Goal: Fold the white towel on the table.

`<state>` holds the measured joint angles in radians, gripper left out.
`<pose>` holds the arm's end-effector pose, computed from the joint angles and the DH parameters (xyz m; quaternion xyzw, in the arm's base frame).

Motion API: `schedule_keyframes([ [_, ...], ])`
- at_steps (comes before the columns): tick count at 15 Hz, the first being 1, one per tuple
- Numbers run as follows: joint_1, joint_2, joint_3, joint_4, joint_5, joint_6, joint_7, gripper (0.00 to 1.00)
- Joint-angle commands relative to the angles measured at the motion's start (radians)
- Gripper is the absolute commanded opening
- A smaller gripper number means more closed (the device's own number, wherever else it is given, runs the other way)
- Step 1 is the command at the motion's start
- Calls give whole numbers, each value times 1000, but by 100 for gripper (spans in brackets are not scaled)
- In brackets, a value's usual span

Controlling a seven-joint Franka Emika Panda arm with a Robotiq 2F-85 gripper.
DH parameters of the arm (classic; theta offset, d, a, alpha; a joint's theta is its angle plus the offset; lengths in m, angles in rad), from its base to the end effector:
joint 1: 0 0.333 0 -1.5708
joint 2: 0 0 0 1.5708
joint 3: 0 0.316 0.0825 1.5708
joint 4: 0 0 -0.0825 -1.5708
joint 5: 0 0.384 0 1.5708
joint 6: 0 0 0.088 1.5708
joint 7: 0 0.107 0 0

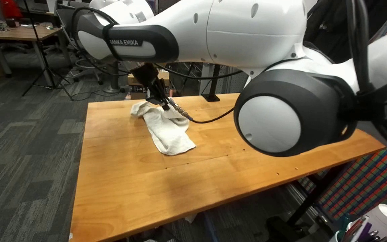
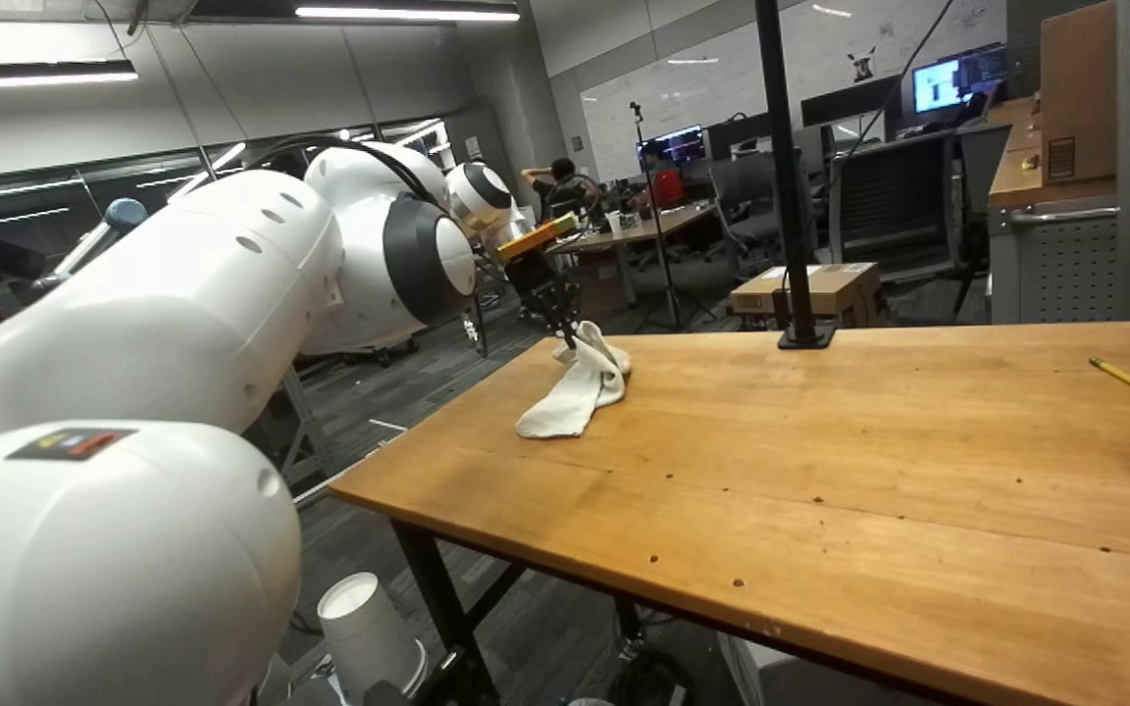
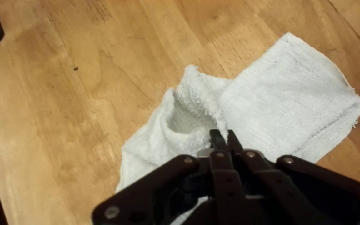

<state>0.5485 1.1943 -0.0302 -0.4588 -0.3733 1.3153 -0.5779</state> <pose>0.6785 0.3499 0.3030 0.8294 0.4956 -0.1688 0.1951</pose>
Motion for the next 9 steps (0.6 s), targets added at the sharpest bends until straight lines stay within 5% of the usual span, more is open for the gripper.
schedule_keyframes([
  [1, 41, 7, 10, 15, 8, -51, -28, 1],
  [9, 134, 17, 35, 21, 35, -121, 0, 1],
])
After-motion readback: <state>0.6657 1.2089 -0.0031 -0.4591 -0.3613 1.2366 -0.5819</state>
